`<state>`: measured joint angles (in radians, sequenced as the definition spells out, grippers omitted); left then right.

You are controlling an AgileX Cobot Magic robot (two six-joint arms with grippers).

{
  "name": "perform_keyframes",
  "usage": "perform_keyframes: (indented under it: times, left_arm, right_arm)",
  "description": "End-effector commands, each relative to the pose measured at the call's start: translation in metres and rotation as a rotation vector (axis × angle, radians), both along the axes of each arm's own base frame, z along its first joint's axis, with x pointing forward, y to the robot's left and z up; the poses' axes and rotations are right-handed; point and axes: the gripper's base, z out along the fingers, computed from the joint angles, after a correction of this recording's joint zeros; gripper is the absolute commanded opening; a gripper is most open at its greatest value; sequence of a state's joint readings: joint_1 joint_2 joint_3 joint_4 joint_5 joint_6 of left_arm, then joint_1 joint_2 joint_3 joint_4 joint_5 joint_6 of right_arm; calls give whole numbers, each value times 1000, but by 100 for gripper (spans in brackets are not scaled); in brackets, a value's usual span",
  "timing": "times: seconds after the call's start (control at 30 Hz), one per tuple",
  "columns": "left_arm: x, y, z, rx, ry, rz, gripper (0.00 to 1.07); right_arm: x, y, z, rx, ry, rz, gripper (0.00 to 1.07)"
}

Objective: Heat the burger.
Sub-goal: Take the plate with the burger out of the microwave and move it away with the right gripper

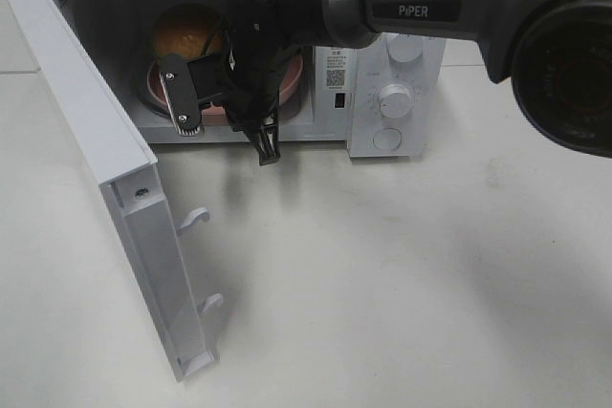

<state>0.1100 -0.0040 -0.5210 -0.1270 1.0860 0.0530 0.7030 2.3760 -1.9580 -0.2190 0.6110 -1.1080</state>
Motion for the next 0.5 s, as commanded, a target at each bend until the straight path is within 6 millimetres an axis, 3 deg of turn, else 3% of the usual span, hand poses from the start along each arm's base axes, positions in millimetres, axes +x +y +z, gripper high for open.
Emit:
perform_keyframes:
  times: [0.03,0.27,0.5]
  left_arm:
    - [-2,0,0,-2,-28,7,100]
    - [-2,0,0,-2,-28,7,100]
    - [-2,0,0,-2,-28,7,100]
  right_arm:
    - [-7,2,9,-1,-10,31,0]
    - [-19,-6,26,50,-54,64,0]
    - [-32,-16,30,53,-56,79,0]
